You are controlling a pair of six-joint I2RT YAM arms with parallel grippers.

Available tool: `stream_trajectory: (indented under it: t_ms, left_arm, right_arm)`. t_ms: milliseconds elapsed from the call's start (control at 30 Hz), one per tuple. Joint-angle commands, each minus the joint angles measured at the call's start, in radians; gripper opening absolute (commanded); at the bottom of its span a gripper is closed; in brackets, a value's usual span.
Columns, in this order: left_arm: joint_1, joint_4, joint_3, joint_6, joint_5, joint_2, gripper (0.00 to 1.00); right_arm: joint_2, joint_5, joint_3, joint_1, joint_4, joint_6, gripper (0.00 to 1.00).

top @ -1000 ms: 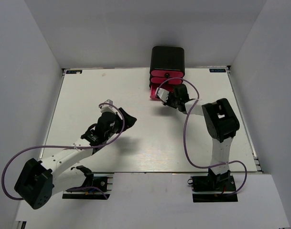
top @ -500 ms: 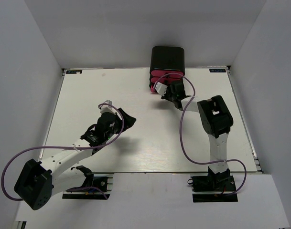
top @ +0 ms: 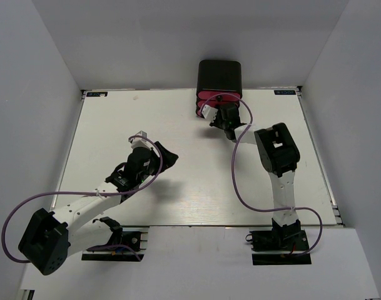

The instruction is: Organize the makeup

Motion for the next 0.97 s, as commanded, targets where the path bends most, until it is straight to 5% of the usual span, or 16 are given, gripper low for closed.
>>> stream_trajectory:
  t_ms: [0, 133, 233, 367, 600, 933]
  left_arm:
    - [0.003, -0.005, -0.010, 0.002, -0.012, -0.018, 0.78]
    - [0.003, 0.005, -0.017, 0.010, -0.004, -0.041, 0.82]
    - [0.003, 0.031, -0.028, 0.025, 0.003, -0.060, 0.86]
    - [0.003, 0.060, -0.023, 0.057, 0.020, -0.071, 0.92]
    - [0.003, 0.044, 0.021, 0.106, 0.048, -0.077, 0.98]
    - [0.003, -0.015, 0.053, 0.148, 0.040, -0.164, 0.98]
  right_arm:
    - [-0.080, -0.041, 0.015, -0.002, -0.026, 0.034, 0.11]
    - [-0.221, -0.207, -0.067, -0.011, -0.219, 0.143, 0.15]
    - [-0.365, -0.328, -0.140, -0.016, -0.334, 0.283, 0.27]
    - [-0.526, -0.466, -0.144, -0.028, -0.521, 0.504, 0.62]
    - [-0.661, -0.439, -0.123, -0.042, -0.620, 0.767, 0.86]
    - [-0.815, -0.416, -0.177, -0.077, -0.562, 0.821, 0.89]
